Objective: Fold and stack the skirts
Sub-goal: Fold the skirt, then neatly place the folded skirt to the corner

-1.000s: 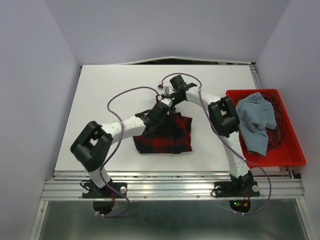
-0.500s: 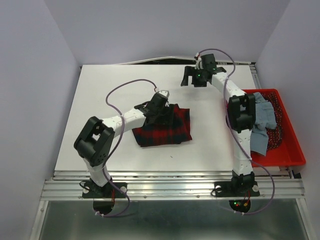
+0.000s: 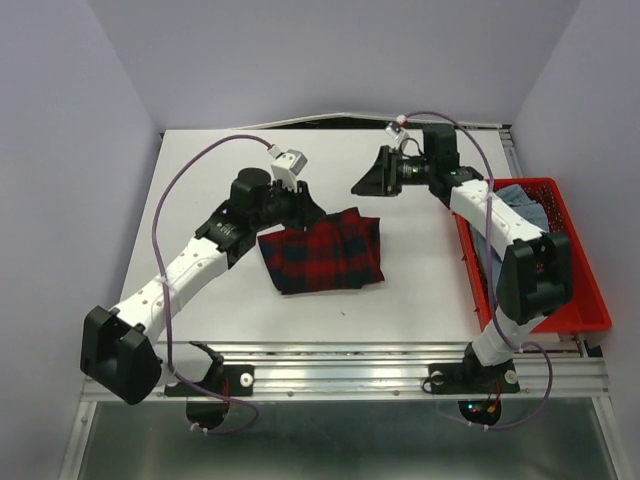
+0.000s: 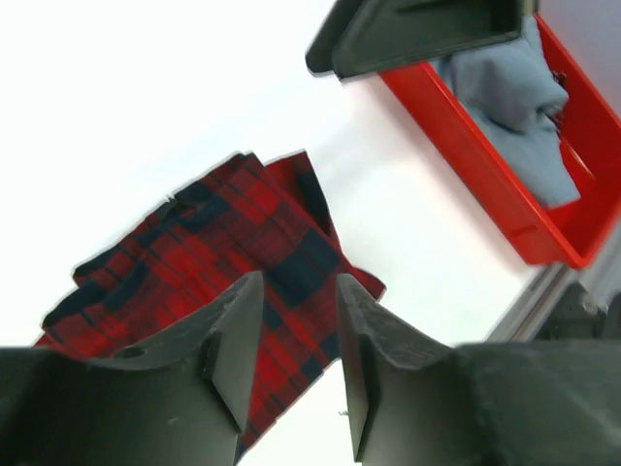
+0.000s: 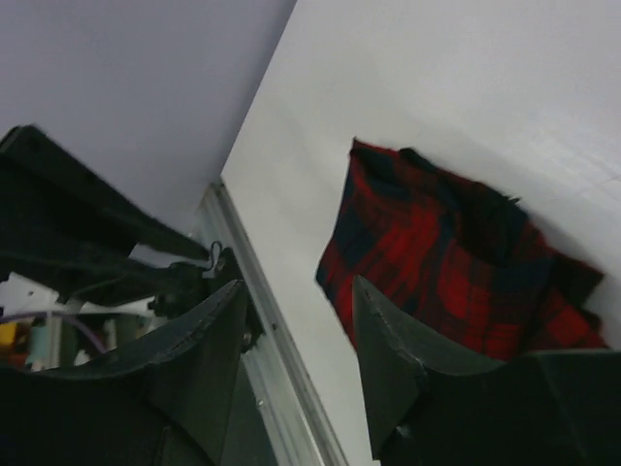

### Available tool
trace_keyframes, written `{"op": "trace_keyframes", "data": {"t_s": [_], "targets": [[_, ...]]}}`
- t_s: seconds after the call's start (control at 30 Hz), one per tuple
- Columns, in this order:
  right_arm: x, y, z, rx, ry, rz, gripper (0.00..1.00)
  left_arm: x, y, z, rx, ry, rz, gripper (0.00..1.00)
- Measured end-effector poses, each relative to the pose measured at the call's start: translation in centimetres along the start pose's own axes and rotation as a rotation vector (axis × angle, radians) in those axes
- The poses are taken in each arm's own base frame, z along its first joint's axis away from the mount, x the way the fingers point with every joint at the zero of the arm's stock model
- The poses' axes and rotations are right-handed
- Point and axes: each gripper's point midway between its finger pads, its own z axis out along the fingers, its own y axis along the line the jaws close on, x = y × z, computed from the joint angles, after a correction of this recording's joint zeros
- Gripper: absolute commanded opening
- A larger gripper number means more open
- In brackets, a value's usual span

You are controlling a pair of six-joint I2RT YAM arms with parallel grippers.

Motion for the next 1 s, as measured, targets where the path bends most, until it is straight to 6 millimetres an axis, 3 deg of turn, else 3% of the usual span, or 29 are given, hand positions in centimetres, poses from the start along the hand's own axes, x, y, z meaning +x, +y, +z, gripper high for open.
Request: {"op": "trace_keyframes", "data": {"t_s": [0.07,0.27,0.4,0.57,0.7,0.8,0.93,1.0], "targets": [[2.8,1.1,0.9,-0.073,0.069,0.039,0.49,1.2,0.6,0.1,0.038,0.030,-0.043,0.17],[9.3,0.9,4.3,-0.162,0.249,0.159,0.45,6.7,4.2,3.1,0.148,0.186,-0.285,0.13],[11.0,-2.6,5.9,-0.149,0.288,0.229,0.44,9.1,6.3,5.0,0.165,0.234,-0.417,0.11],[12.4,-10.1,6.8,-0.076,0.289,0.324,0.43,13.0,11.3,7.3,0.120,0.280,-0.553,0.09],[12.8,-13.6,7.4,-0.061,0.288,0.363,0.39,16.0,14.8,8.0,0.098,0.326,-0.645,0.08],[12.4,-14.2,7.8,-0.073,0.283,0.361,0.39,15.1,15.8,8.4,0.117,0.307,-0.641,0.09],[11.7,-14.3,8.4,-0.080,0.260,0.365,0.41,13.6,17.5,8.6,0.083,0.275,-0.579,0.29],[11.4,-14.1,8.9,-0.079,0.241,0.375,0.56,12.7,18.3,8.3,0.041,0.267,-0.533,0.45]]}}
